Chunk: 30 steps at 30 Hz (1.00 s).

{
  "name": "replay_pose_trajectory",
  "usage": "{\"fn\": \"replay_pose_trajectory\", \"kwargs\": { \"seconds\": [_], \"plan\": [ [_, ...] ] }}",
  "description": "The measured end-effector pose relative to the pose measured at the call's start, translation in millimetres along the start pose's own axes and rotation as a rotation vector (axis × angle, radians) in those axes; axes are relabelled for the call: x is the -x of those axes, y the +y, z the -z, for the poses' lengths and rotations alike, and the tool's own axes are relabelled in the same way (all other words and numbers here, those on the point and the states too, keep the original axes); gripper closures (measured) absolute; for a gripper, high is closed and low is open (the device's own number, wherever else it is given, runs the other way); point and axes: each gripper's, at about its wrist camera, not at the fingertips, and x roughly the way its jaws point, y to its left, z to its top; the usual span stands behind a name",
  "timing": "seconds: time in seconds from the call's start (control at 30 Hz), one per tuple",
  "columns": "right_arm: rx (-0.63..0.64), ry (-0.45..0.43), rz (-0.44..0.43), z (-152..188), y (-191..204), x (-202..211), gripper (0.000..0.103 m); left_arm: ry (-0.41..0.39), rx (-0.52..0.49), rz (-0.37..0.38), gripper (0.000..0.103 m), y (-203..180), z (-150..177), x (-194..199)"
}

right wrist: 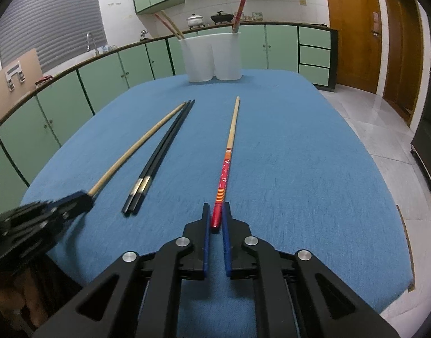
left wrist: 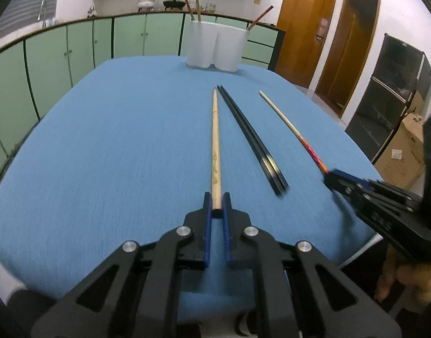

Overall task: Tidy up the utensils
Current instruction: 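Grasp a plain wooden chopstick with the left tool while the right tool grasps a red-patterned one, then lift both chopsticks and carry them over the white holder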

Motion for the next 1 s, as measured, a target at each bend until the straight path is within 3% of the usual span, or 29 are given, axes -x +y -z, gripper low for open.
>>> {"fn": "replay_pose_trajectory", "kwargs": {
  "seconds": [0.1,0.2,0.37,0.43,0.47,0.5,0.63,1.0],
  "plan": [
    [-0.002,0.0,0.009,2,0,3,0.095,-0.001,-0.011,-0.016,0.09,-3,1,5],
    [-0.016,0.002,0.01,4,1,5,0.091,-0.022,-0.026,-0.069,0.056,0,-7,1],
    [-0.013,-0.008,0.029,6,4,3,0.09,-0.014,-0.068,-0.071,0.062,1,-3,-6],
    [-0.011,-0.007,0.03,5,4,4,0.091,-0.009,-0.059,-0.042,0.093,2,-3,-4],
    [-0.016,-0.005,0.031,4,3,4,0.093,-0.004,-0.053,-0.03,0.096,2,-4,-4],
    [-0.022,-0.002,0.029,3,2,5,0.097,-0.003,-0.05,-0.026,0.097,2,-4,-3],
    [-0.043,-0.011,0.02,-1,-1,12,0.097,0.0,-0.031,-0.004,0.097,1,-5,6],
    [-0.085,-0.122,-0.003,-26,-5,69,0.097,-0.09,0.039,0.004,0.097,4,-45,71]
  ]
}}
